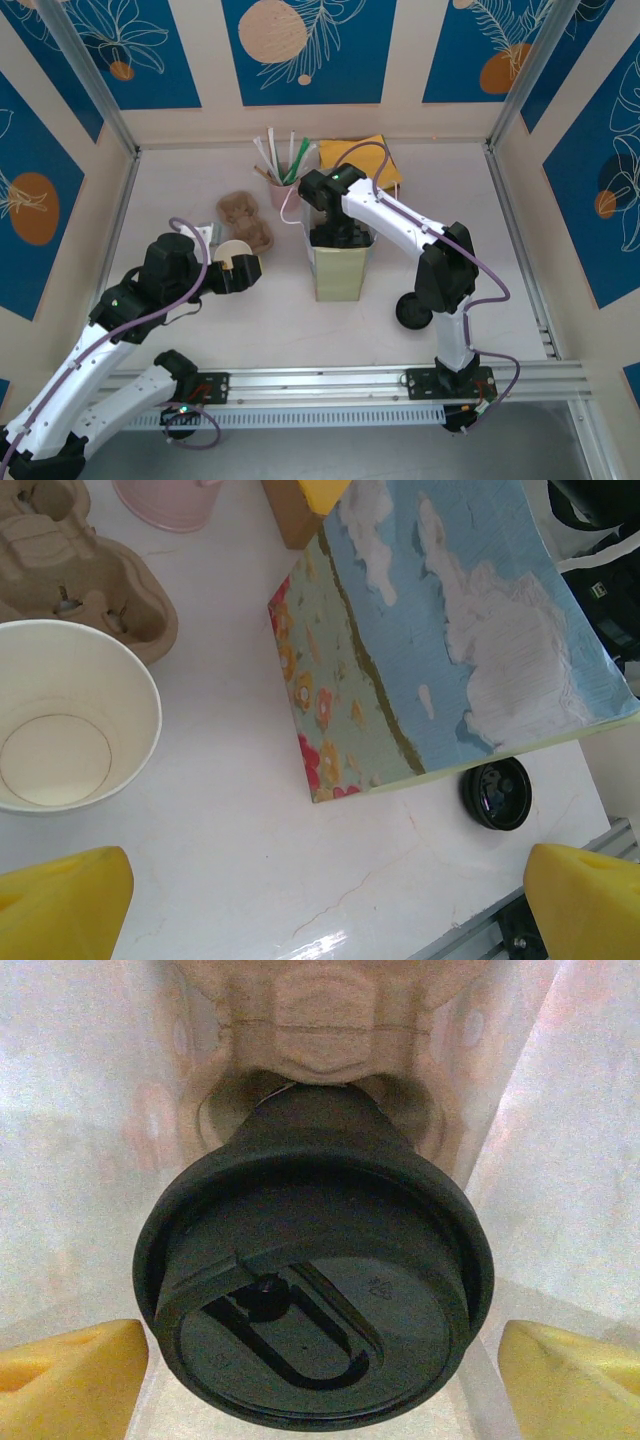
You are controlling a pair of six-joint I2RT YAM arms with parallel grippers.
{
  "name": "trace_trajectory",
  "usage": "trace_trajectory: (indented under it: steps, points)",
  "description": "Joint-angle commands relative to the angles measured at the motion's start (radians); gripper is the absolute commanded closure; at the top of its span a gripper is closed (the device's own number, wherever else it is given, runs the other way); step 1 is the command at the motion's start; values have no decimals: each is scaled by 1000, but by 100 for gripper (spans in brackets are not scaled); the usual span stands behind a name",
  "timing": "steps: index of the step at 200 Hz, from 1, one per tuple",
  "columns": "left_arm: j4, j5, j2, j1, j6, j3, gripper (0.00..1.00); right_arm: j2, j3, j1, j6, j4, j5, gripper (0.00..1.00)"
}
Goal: Pack the takeout coffee
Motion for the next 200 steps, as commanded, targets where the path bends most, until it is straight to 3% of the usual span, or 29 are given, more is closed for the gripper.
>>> trace_trajectory:
  steps: [1, 200]
  points:
    - [20, 13, -12, -8, -11, -8, 0, -18, 31, 9, 24, -42, 8, 9]
    - [22, 16, -18, -8, -17, -17, 0, -32, 49, 19, 40, -65, 17, 9]
